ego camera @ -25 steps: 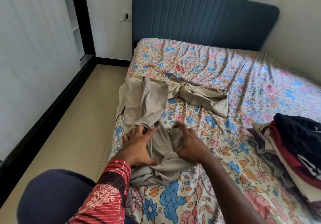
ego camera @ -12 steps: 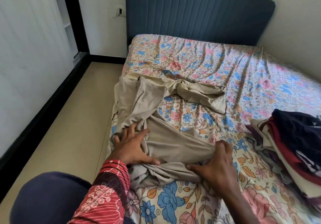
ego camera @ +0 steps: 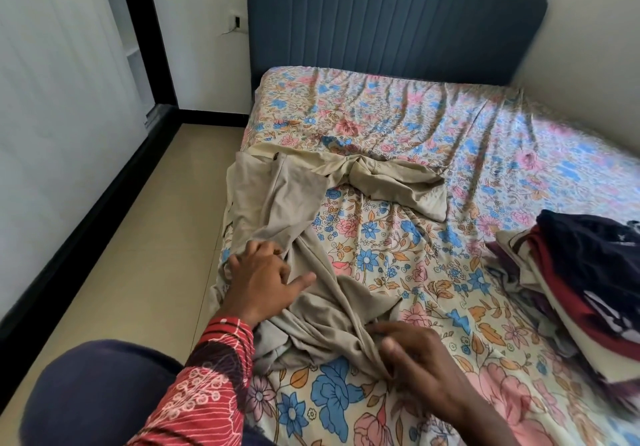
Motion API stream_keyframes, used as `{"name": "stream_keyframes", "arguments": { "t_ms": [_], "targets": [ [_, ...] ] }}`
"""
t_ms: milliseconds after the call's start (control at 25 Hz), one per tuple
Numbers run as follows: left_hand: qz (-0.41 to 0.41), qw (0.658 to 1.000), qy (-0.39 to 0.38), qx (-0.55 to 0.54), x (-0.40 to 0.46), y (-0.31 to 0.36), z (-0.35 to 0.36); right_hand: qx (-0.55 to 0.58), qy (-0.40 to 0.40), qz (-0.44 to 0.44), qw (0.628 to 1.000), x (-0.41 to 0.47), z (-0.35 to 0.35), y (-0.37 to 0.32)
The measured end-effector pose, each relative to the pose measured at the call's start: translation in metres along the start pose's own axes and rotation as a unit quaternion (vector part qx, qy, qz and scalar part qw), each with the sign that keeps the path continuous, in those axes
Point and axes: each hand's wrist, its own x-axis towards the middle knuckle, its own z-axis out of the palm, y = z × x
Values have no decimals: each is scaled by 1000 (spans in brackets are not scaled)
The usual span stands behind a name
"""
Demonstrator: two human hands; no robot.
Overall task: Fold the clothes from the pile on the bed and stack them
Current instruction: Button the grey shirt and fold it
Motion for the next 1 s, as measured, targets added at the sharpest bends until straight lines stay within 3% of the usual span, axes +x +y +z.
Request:
{"name": "stream_keyframes", "arguments": {
  "t_ms": [40,120,200,280,320,360,400,440,480,520,560,600,680,720,760,800,880,920,960,1000],
  "targets": [
    [41,998,47,8,0,6,4,86,45,32,995,3,1,-4],
    [139,989,46,19,-2,21,10,159,114,97,976,13,-1,-10],
    [178,983,-26,22,-4,32,21,75,94,136,983,24,-3,-15],
    [152,984,-57,-72,-6,37,19,-122,-4,130,984,38,1,-26],
    [140,980,-42,-135,-7,33,17,-143,4,131,981,46,0,-29],
    [137,973,-20,-186,-10,29,15,-83,36,147,985,55,-8,-30],
    [139,965,0,-220,-13,24,11,93,99,202,970,72,-23,-28],
    [143,961,5,-235,-13,19,7,323,149,255,899,91,-45,-23],
    [149,964,-17,-218,-13,16,3,514,184,268,793,109,-66,-15],
    [152,974,-59,-160,-14,15,0,615,231,259,708,127,-83,-5],
    [148,981,-99,-84,-14,15,-1,637,273,248,677,140,-94,3],
    [140,983,-116,-16,-13,15,0,596,290,247,707,145,-93,8],
    [123,989,-72,41,-8,16,1,348,298,243,855,136,-71,9],
    [109,993,-28,43,-5,14,2,191,299,200,913,121,-60,9],
    [95,994,26,50,-3,13,2,81,291,126,945,107,-50,7],
    [85,991,87,54,-2,11,2,41,230,44,971,94,-42,4],
    [95,976,198,7,-2,6,6,-70,-14,-21,997,73,-28,-6],
    [104,976,184,-56,-3,4,4,-172,-117,-6,978,65,-20,-6],
    [98,977,114,-148,-7,6,-2,-234,-150,1,960,61,-13,-4],
    [77,970,-10,-230,-13,8,-6,-231,-119,10,966,62,-12,-4]
  ]
}}
